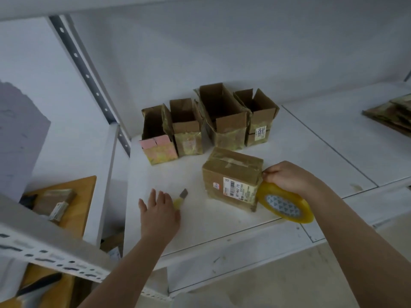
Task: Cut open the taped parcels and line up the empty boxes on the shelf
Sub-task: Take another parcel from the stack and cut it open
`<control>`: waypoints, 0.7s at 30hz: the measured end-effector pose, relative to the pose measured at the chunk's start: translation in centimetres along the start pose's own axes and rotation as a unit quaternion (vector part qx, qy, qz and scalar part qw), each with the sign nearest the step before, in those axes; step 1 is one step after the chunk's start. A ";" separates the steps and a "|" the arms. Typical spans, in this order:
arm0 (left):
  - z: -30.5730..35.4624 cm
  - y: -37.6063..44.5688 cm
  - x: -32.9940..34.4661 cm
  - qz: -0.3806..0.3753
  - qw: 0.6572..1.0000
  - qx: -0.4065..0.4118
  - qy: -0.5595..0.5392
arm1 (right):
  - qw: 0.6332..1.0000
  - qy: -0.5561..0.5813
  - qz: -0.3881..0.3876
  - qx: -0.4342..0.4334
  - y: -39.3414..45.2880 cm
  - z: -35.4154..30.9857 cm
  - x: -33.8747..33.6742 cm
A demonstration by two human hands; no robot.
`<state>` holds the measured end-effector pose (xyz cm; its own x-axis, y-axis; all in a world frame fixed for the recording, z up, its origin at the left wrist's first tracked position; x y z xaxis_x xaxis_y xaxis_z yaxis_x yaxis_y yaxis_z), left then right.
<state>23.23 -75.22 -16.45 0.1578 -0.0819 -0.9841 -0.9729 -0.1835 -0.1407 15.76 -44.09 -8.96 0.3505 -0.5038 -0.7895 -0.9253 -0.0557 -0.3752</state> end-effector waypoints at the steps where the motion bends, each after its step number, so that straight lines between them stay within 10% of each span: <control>1: 0.2 0.0 0.0 0.004 1.000 0.004 -0.001 | 1.000 -0.001 0.001 0.001 0.0 -0.1 0.1; 21: 1.0 1.6 -2.4 -0.014 0.998 0.013 -0.058 | 0.999 -0.035 0.010 0.006 -0.7 -0.4 -0.1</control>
<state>21.11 -74.31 -14.41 0.1664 0.0380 -0.9853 -0.9727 -0.1577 -0.1704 16.36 -44.36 -8.46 0.3412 -0.4436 -0.8287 -0.9306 -0.0355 -0.3642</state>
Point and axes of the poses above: each hand's wrist, its own y-axis towards the middle knuckle, its own x-axis out of the palm, z = x × y, the point moved 6 cm from there along y, towards the middle knuckle
